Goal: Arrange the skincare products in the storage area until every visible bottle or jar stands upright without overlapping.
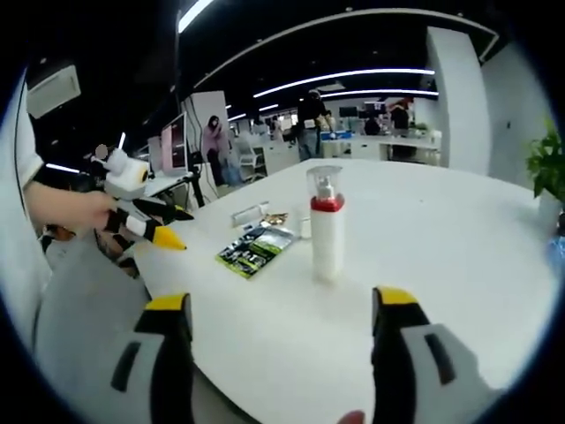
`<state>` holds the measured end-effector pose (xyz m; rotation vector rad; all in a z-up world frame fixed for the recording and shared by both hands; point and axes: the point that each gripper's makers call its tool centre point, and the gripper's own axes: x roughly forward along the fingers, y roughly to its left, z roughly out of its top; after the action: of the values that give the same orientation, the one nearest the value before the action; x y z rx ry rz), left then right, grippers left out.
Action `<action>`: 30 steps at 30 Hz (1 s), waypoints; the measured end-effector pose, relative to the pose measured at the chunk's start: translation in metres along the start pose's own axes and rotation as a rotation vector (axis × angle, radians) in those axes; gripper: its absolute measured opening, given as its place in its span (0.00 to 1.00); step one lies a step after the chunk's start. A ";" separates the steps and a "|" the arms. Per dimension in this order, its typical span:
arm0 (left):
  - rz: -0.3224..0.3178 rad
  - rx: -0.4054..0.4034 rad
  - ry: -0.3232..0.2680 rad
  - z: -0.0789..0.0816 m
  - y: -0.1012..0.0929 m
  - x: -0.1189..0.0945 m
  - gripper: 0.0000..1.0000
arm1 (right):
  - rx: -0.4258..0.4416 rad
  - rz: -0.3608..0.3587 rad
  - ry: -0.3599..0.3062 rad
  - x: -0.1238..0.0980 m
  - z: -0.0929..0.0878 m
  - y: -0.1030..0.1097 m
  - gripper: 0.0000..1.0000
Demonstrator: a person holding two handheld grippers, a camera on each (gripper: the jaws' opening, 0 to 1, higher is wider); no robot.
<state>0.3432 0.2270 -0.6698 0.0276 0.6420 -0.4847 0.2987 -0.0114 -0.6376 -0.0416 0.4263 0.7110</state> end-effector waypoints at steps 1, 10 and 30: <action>0.001 0.001 0.004 0.001 0.002 0.002 0.94 | 0.001 -0.001 0.000 0.000 0.000 0.000 0.84; 0.009 0.008 0.041 0.007 0.018 0.021 0.93 | 0.005 -0.001 0.017 0.001 -0.004 -0.001 0.84; 0.052 0.056 0.186 0.019 0.062 0.068 0.88 | 0.031 -0.026 0.026 0.001 -0.007 -0.008 0.83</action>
<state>0.4290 0.2494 -0.7015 0.1437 0.8073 -0.4533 0.3022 -0.0185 -0.6453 -0.0272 0.4614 0.6784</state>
